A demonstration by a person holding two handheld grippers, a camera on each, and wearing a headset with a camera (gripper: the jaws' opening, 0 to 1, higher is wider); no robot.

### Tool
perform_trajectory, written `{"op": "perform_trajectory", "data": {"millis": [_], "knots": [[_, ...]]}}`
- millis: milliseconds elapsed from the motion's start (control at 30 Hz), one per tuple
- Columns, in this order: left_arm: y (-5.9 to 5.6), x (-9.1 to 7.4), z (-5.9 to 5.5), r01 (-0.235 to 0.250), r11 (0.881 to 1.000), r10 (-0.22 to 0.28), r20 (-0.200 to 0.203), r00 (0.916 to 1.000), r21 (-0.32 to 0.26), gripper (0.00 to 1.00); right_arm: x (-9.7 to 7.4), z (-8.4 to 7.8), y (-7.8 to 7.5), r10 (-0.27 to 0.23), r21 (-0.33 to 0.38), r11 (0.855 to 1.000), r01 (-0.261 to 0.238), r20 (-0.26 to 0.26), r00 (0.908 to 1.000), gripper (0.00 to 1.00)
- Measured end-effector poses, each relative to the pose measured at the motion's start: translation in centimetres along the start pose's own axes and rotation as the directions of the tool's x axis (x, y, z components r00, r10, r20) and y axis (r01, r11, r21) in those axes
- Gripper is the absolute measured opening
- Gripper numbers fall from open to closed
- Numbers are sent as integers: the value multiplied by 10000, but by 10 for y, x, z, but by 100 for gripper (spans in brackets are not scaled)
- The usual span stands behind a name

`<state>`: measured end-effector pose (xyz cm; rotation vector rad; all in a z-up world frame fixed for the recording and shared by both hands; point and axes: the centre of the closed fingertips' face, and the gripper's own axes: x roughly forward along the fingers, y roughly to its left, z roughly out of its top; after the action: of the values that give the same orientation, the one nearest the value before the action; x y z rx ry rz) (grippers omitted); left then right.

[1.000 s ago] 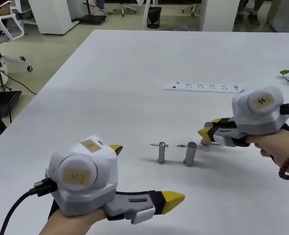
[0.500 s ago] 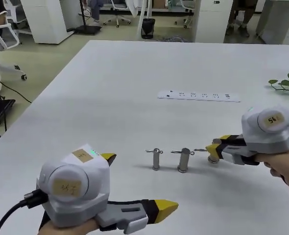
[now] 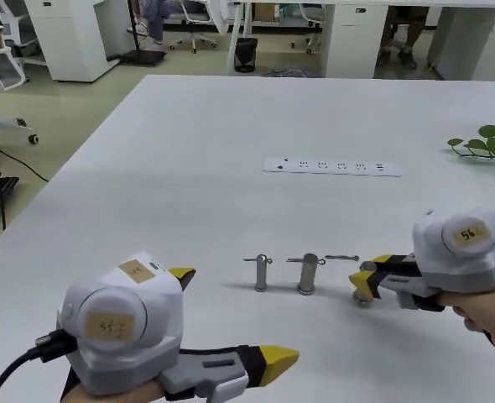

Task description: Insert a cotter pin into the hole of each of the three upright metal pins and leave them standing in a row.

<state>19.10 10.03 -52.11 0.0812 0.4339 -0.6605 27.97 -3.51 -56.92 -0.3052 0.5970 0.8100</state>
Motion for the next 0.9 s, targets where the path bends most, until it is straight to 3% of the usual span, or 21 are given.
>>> {"op": "perform_trajectory", "data": {"millis": [900], "knots": [[-4, -1, -1, 133, 9999, -133, 22, 9999, 54, 93, 18, 7, 56, 1246, -749, 9896, -1230, 171, 9921, 9]]}}
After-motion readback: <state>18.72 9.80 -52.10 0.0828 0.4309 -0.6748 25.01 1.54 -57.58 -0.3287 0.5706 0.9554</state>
